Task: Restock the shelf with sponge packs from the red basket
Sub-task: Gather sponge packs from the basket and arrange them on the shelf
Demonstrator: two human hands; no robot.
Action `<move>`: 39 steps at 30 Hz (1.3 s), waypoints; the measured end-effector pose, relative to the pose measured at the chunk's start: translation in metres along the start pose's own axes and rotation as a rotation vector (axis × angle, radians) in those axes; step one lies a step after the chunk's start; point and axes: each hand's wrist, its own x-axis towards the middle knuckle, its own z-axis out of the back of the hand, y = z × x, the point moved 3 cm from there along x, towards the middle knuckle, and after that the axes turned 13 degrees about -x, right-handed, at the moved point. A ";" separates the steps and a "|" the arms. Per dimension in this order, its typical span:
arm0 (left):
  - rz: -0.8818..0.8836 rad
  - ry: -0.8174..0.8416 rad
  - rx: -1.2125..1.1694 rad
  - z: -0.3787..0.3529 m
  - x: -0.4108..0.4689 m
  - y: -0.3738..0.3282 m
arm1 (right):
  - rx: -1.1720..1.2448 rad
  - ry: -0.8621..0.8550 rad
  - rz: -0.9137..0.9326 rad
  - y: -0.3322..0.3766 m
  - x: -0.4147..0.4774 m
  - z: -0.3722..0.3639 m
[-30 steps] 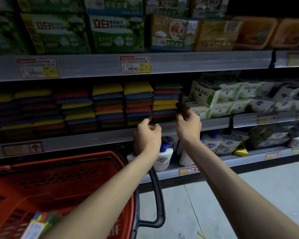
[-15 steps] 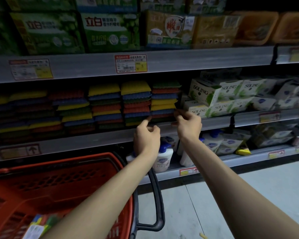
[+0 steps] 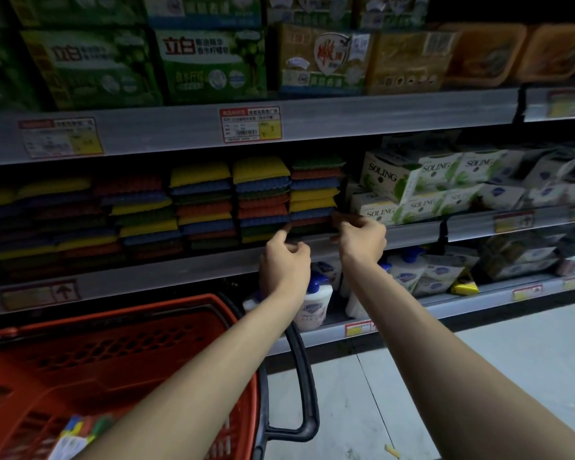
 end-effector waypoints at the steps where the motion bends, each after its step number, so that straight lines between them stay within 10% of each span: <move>1: 0.006 0.004 0.004 0.000 0.000 -0.001 | 0.002 0.003 -0.005 0.000 0.000 0.000; 17: -0.150 0.245 0.239 0.023 -0.005 -0.021 | -0.026 -0.006 0.133 0.013 -0.022 0.014; 39: -0.111 0.166 0.140 0.015 -0.007 -0.042 | -0.004 0.179 0.393 0.032 -0.031 0.018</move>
